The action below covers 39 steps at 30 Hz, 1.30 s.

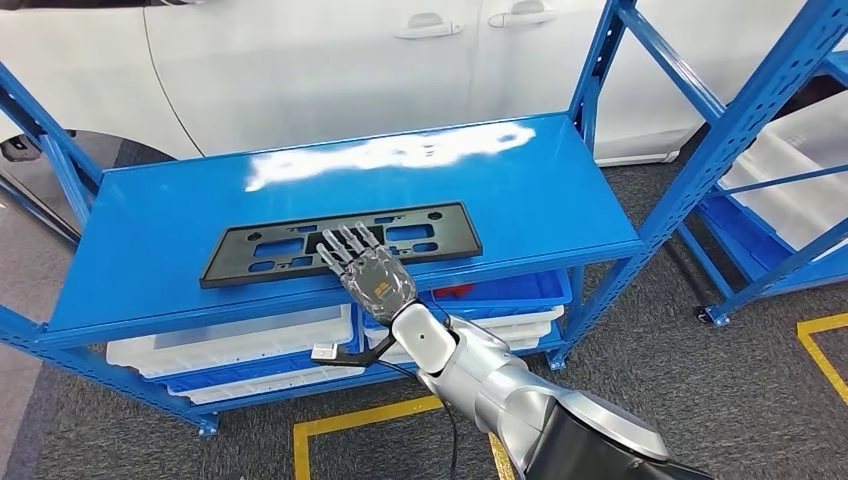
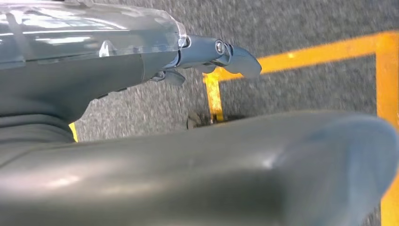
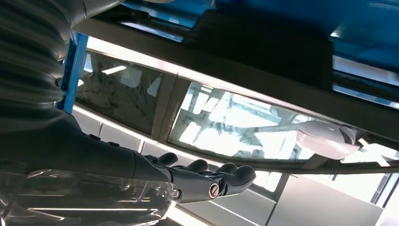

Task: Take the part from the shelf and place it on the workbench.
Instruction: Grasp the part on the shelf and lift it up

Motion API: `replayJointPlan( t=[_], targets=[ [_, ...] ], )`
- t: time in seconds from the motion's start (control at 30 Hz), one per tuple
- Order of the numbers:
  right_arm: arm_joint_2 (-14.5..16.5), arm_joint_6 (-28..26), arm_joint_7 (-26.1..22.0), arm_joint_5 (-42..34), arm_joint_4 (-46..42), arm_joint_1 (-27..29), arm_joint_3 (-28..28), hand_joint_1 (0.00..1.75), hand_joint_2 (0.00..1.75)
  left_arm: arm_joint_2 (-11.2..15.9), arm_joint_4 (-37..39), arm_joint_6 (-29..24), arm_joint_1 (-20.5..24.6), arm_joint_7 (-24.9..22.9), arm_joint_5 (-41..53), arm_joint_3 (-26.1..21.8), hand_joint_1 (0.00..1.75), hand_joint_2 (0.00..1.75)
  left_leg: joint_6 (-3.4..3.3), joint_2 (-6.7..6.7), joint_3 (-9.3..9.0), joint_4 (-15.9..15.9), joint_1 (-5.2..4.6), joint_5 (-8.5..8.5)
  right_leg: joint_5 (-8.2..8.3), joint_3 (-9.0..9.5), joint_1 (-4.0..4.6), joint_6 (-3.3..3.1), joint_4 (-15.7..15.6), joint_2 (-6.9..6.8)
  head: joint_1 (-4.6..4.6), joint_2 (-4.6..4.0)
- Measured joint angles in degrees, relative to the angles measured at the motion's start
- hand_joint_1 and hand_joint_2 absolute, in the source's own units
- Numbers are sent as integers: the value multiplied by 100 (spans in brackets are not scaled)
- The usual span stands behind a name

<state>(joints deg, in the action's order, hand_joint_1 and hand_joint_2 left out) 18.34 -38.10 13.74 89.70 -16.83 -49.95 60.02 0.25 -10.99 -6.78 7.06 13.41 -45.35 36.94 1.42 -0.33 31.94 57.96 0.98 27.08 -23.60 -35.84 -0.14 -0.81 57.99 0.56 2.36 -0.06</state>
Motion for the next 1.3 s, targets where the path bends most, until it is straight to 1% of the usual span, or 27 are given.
replayJointPlan(
  t=[0.07,0.13,0.17,0.2,0.23,0.3,0.33,0.37,0.43,0.53,0.57,0.63,0.67,0.7,0.73,0.77,0.8,0.83,0.87,0.9,1.03,1.1,1.17,1.2,1.23,1.27,1.3],
  targets=[
    [15,3,-21,0,-2,-7,0,0,175,0,0,0,8,2,0,0,0,0,47,6,173,401,15,207,-17,74,-18,-64,-46,-10,0,0],
    [26,6,-38,0,1,6,2,0,175,-1,0,0,6,3,0,1,0,0,80,6,599,1192,19,515,-57,117,-2,-106,-50,-21,0,-1],
    [28,7,-45,0,2,22,3,0,175,-1,0,0,0,3,0,2,0,0,88,6,801,1510,20,585,-76,136,7,-116,-49,-20,0,-1],
    [28,7,-50,0,3,37,6,0,175,-1,0,0,-7,3,0,2,0,0,89,7,918,1640,20,542,-98,160,15,-120,-48,-17,0,-1],
    [28,7,-53,0,3,47,8,0,175,-1,0,0,-14,5,0,1,0,0,80,7,917,1533,20,382,-121,194,22,-119,-47,-11,0,0],
    [28,7,-56,-1,2,52,11,0,175,2,0,-1,-20,12,0,0,0,0,31,9,639,785,15,-116,-178,280,33,-100,-47,-1,0,0],
    [28,7,-56,-1,2,50,11,0,175,4,1,-2,-17,15,0,0,0,0,-1,10,471,405,1,-278,-209,312,46,-77,-42,3,0,0],
    [29,7,-56,-1,2,48,12,0,175,5,2,-2,-12,17,0,0,0,0,-35,10,355,143,-13,-362,-233,329,57,-50,-39,4,0,-1],
    [30,7,-56,0,2,46,13,0,175,4,4,-2,-8,19,0,1,0,0,-92,5,279,-6,-41,-331,-263,334,71,8,-37,3,0,-1],
    [33,5,-60,0,-1,34,13,0,175,-9,4,-1,-12,25,0,0,0,0,-175,1,243,-47,-5,-324,-378,291,65,105,102,-10,-1,0],
    [34,5,-62,0,-2,29,13,0,175,-11,4,-1,-7,28,0,0,0,0,-203,3,226,-62,9,-321,-504,176,56,142,340,-15,-1,0],
    [32,6,-67,0,1,37,13,0,175,-8,4,-1,-1,33,2,0,0,0,-241,6,216,-65,7,-295,-835,-247,20,195,1122,-21,-1,-1],
    [30,5,-71,0,3,50,13,0,175,-9,4,0,-4,33,3,0,0,0,-248,6,210,-63,6,-282,-932,-463,4,212,1474,-21,-1,-1],
    [28,4,-76,0,5,62,13,0,175,-9,4,2,-9,33,5,0,0,0,-249,4,198,-61,6,-267,-926,-602,-9,222,1659,-22,-1,-1],
    [27,2,-84,0,6,69,13,0,175,-10,4,5,-14,33,6,0,0,0,-244,0,177,-58,6,-250,-804,-627,-20,224,1615,-23,-1,-1],
    [27,-1,-97,0,5,71,13,0,175,-10,4,10,-16,33,7,0,0,0,-234,-5,142,-56,6,-226,-581,-532,-27,216,1336,-24,-1,-1],
    [27,-2,-113,-1,4,70,13,0,175,-11,4,17,-16,33,7,0,0,0,-219,-9,102,-54,6,-198,-325,-360,-27,197,923,-26,-1,-1],
    [28,-2,-126,-1,4,66,14,0,175,-12,4,25,-12,33,7,0,0,0,-197,-13,67,-48,-5,-164,-142,-180,-14,173,522,-27,-1,-1],
    [28,-2,-137,-1,3,62,15,0,175,-13,4,31,-7,34,7,0,0,0,-171,-14,41,-45,-15,-134,-32,-43,-3,146,218,-28,-1,-1],
    [29,0,-143,0,3,60,20,0,175,-14,4,37,-4,36,7,0,0,0,-141,-14,27,-45,-24,-110,-9,28,10,118,61,-25,-1,-1],
    [47,41,-149,0,-2,50,66,0,175,-14,4,58,9,64,2,0,0,0,-11,-1,11,31,-7,-4,-58,115,6,-13,-51,-12,0,0],
    [77,82,-153,0,-3,41,107,0,175,-14,4,64,11,79,1,0,0,0,35,4,243,544,10,249,-78,188,-13,-74,-91,-22,0,-1],
    [96,115,-158,0,-2,46,152,0,175,-14,4,69,7,85,-3,0,0,0,73,3,673,1320,18,528,-119,232,-7,-107,-93,-28,0,-1],
    [101,126,-161,0,0,53,179,0,175,-14,4,70,0,87,-5,0,0,0,86,4,832,1557,21,552,-141,256,-4,-111,-92,-26,0,-1],
    [104,130,-162,0,1,60,205,0,175,-14,4,70,-5,91,-8,-1,0,0,92,4,898,1592,21,465,-166,286,-3,-108,-90,-22,0,-1],
    [111,132,-163,0,2,63,229,0,175,-11,4,70,-8,96,-10,-1,0,0,89,4,849,1391,21,267,-195,326,-4,-99,-87,-17,0,-1],
    [122,135,-168,0,2,63,249,0,175,-8,4,70,-8,100,-10,-2,0,0,79,7,712,1017,22,5,-229,369,-5,-85,-84,-12,0,-1]
  ],
)
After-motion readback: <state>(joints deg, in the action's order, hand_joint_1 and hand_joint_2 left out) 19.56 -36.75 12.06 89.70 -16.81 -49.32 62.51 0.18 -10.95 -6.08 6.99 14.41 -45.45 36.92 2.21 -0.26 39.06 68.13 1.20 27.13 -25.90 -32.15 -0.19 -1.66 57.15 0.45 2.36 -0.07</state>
